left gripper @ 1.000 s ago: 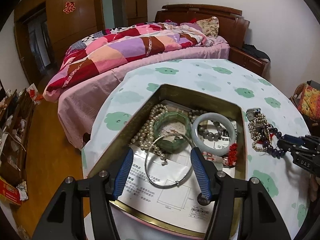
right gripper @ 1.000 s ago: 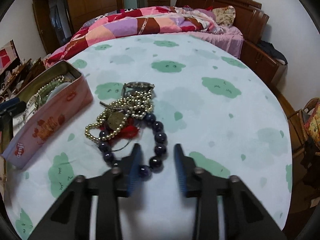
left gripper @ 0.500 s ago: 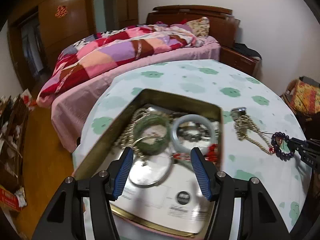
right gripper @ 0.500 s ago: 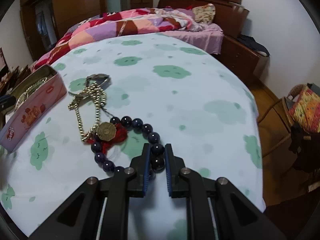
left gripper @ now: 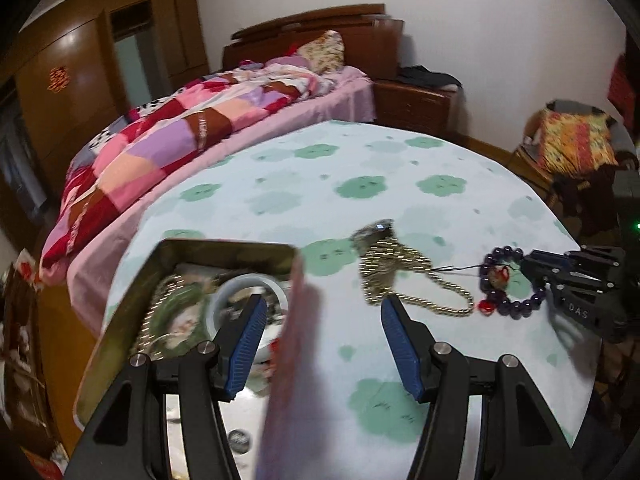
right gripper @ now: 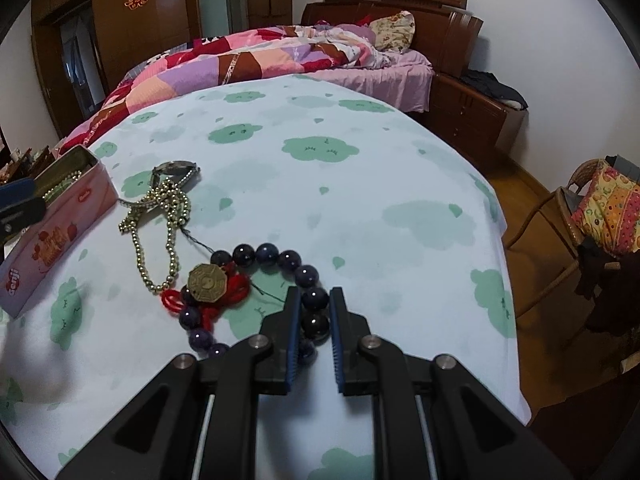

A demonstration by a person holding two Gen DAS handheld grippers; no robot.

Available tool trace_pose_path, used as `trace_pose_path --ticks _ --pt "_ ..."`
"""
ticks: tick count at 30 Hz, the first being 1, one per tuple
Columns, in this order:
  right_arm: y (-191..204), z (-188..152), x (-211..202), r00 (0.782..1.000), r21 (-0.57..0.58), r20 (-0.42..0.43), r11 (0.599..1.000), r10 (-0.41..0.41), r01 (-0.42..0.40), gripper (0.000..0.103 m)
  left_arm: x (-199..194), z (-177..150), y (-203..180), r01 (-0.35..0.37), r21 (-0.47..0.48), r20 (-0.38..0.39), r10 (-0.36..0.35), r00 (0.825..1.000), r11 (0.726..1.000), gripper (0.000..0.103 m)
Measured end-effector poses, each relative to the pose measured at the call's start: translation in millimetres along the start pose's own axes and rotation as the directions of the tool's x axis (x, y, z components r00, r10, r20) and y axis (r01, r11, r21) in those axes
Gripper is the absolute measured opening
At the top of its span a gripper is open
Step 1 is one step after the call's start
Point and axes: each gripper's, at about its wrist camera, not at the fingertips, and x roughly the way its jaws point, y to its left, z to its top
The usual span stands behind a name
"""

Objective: Organize jewelry
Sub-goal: 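Lift the purple bead bracelet with the right tool while the left tool approaches its red tassel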

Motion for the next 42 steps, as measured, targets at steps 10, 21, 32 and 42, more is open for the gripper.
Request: trace_pose_path --ticks 10,21,32,42 --pt "14 -7 2 0.996 -0.07 0.064 0.995 -0.064 0.069 0.019 28 4 -43 0.072 0.066 -0.058 -0.068 0.996 0.995 0.06" --pt "9 -8 2 0.996 -0.025 0.088 0.999 -0.021 0.024 0.02 49 2 -56 0.09 0.067 -0.108 -0.082 0.991 0.994 0.06" --pt "24 -9 -6 0.992 -0.044 0.089 0.995 0.091 -0.087 0.017 42 2 -60 0.118 0.052 -0.09 -0.113 0.99 0.992 0.06" --pt "26 6 -41 0.955 -0.007 0.226 0.981 0.191 -0.194 0.016 46 -6 -47 0.112 0.01 -0.102 -0.11 0.989 0.994 0.06"
